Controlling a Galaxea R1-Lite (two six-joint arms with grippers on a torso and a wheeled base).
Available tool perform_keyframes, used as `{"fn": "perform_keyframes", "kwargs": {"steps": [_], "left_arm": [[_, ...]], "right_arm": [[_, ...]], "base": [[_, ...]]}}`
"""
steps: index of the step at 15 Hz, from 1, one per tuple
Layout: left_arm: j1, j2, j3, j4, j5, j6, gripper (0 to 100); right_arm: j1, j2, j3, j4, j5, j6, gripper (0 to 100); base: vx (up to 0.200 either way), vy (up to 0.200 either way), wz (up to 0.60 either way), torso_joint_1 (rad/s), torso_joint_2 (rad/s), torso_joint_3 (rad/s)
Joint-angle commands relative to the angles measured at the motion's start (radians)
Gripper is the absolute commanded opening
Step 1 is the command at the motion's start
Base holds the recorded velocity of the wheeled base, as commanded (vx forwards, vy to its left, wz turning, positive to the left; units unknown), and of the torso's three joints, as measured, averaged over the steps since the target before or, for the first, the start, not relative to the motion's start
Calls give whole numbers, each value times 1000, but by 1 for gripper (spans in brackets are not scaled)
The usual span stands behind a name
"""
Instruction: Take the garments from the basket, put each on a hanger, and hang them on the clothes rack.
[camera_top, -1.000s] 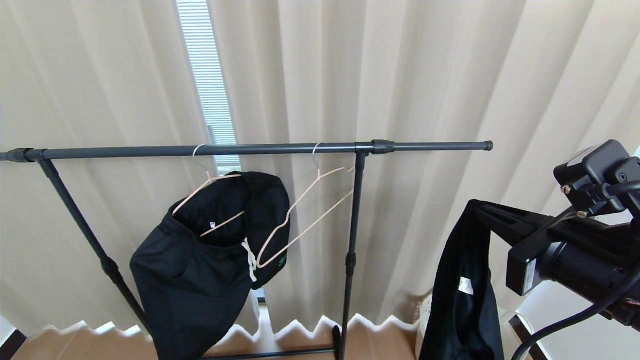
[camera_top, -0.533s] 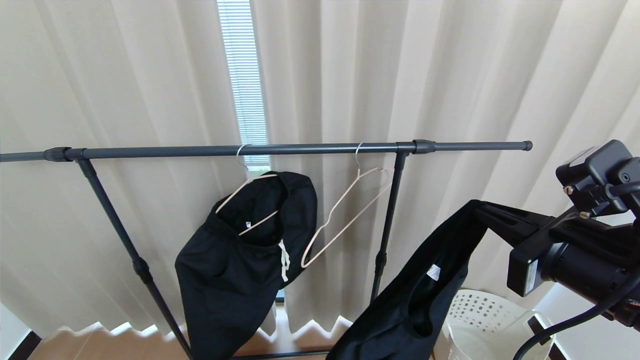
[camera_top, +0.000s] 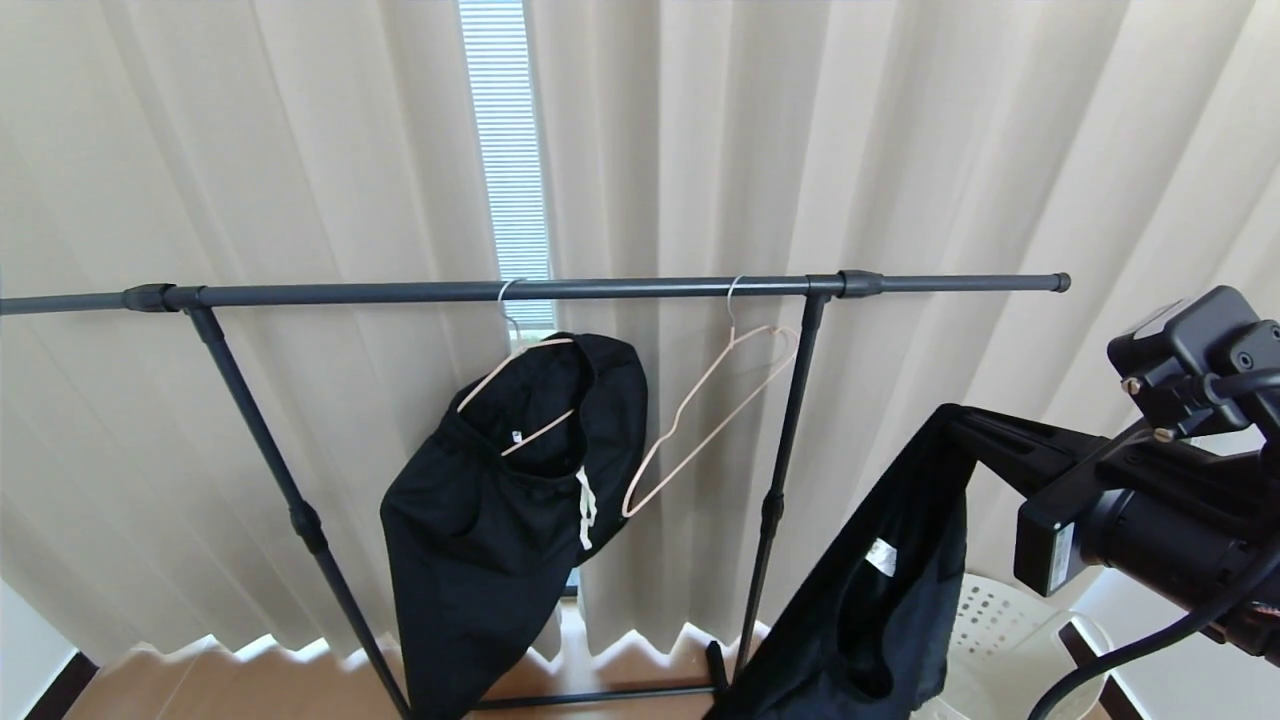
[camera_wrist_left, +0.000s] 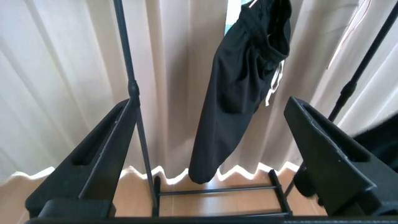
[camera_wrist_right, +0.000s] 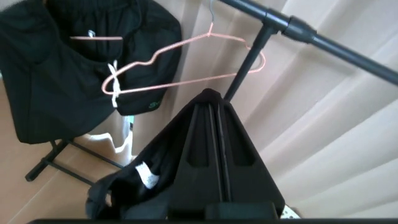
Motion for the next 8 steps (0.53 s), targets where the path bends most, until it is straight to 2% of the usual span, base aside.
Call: {"fn": "perform_keyframes", "kwargs": {"steps": [1, 5, 6, 8], "left_arm": [[0, 1, 0, -1, 0, 0, 100], [0, 1, 0, -1, 2, 5, 100], [-1, 3, 0, 1, 0, 9, 100], [-1, 3, 0, 2, -6, 66, 100]], "right_arm": [[0, 1, 2, -1, 0, -1, 0], [0, -2, 5, -1, 0, -2, 0], [0, -13, 17, 1, 0, -22, 0], [0, -28, 39, -1, -1, -96, 0]], "base": [[0, 0, 0, 0, 0, 0], [0, 0, 0, 0, 0, 0], [0, 0, 0, 0, 0, 0], [0, 0, 0, 0, 0, 0]]}}
